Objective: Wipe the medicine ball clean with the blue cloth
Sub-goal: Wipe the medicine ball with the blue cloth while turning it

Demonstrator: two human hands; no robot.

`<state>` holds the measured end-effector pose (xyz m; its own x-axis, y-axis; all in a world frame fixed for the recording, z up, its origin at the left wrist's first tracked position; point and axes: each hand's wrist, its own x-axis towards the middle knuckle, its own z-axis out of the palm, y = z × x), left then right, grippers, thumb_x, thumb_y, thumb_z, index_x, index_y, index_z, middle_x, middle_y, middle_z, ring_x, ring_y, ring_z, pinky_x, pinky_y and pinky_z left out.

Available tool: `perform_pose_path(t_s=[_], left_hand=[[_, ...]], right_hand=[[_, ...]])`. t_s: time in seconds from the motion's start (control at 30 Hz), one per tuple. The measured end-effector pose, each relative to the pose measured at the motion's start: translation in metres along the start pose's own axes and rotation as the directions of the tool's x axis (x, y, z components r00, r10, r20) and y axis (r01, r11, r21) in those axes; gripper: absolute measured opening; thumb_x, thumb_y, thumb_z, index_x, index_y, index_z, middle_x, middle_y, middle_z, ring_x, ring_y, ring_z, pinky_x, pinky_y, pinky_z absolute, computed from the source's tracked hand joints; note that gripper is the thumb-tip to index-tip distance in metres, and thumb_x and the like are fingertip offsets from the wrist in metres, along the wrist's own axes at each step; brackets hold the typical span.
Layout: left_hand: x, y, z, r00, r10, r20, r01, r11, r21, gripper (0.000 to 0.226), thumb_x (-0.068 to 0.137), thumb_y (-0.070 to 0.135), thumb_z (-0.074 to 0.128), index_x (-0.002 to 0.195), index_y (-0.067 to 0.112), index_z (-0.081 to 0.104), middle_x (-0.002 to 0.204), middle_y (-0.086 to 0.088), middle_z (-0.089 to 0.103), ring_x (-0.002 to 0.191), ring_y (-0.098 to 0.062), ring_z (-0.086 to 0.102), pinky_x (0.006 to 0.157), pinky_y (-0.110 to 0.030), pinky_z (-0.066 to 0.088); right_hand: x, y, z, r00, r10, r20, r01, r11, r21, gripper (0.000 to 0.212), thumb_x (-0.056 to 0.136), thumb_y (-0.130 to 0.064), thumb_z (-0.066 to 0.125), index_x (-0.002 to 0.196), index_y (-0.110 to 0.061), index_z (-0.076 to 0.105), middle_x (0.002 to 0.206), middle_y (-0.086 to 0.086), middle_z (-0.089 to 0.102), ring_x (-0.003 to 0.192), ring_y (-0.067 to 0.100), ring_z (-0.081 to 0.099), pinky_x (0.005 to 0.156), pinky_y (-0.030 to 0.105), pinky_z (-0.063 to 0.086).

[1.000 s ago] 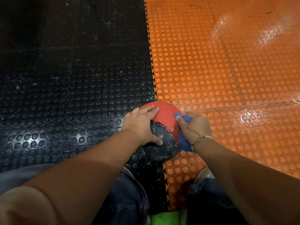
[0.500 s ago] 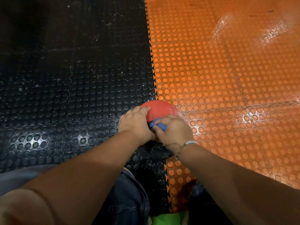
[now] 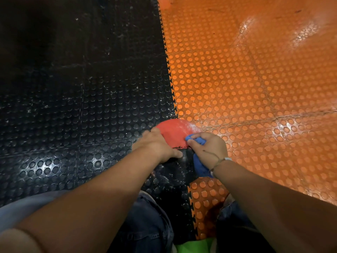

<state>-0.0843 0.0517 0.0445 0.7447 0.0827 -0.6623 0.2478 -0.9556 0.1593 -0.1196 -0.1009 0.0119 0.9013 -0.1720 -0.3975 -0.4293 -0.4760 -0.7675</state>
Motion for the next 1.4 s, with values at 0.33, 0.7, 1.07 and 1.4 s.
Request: perform_pose_path(t_s=[0.33,0.7,1.07,1.4], left_hand=[[-0.023,-0.001,0.017,0.941,0.326,-0.095,-0.301,0.930,0.209,0.066,0.085,0.054,0.061,0.142,0.034,0.035,0.141,0.008,0.040,0.128,-0.016,0.043,0.109,-0.037,0.025],[-0.054,-0.011,0.044,0.979,0.120,-0.166,-0.107,0.991,0.084,0.076,0.069,0.055,0.075,0.131,0.033,0.037,0.132,0.004,0.038,0.123,-0.023,0.045,0.102,-0.039,0.033],[-0.022,-0.011,0.029,0.990,0.136,-0.027,-0.131,0.982,0.137,0.111,0.070,0.069,0.066,0.152,0.023,0.010,0.158,0.002,0.017,0.141,-0.019,0.029,0.116,-0.039,0.023],[-0.015,-0.006,0.027,0.989,0.144,-0.017,-0.141,0.982,0.128,0.108,0.075,0.066,0.063,0.153,0.018,0.005,0.160,-0.001,0.010,0.144,-0.021,0.022,0.114,-0.037,0.024]], right_hand=[[-0.026,-0.002,-0.019,0.985,0.164,0.047,-0.166,0.985,0.038,0.013,0.083,-0.028,0.069,0.095,-0.023,0.070,0.093,-0.009,0.058,0.088,0.012,0.062,0.077,0.020,0.043],[-0.070,0.013,-0.008,0.997,0.081,0.019,-0.079,0.991,-0.108,0.027,0.089,-0.031,0.059,0.115,-0.028,0.064,0.119,-0.006,0.060,0.104,0.014,0.054,0.092,0.021,0.038],[-0.048,0.019,-0.012,0.994,-0.109,0.014,0.104,0.888,-0.449,0.029,0.090,-0.041,0.051,0.116,-0.033,0.061,0.116,-0.012,0.058,0.108,0.015,0.048,0.087,0.027,0.039],[-0.023,0.019,-0.015,0.996,0.049,-0.077,-0.065,0.971,-0.232,0.019,0.088,-0.037,0.058,0.101,-0.030,0.069,0.112,-0.003,0.064,0.089,0.014,0.054,0.078,0.024,0.043]])
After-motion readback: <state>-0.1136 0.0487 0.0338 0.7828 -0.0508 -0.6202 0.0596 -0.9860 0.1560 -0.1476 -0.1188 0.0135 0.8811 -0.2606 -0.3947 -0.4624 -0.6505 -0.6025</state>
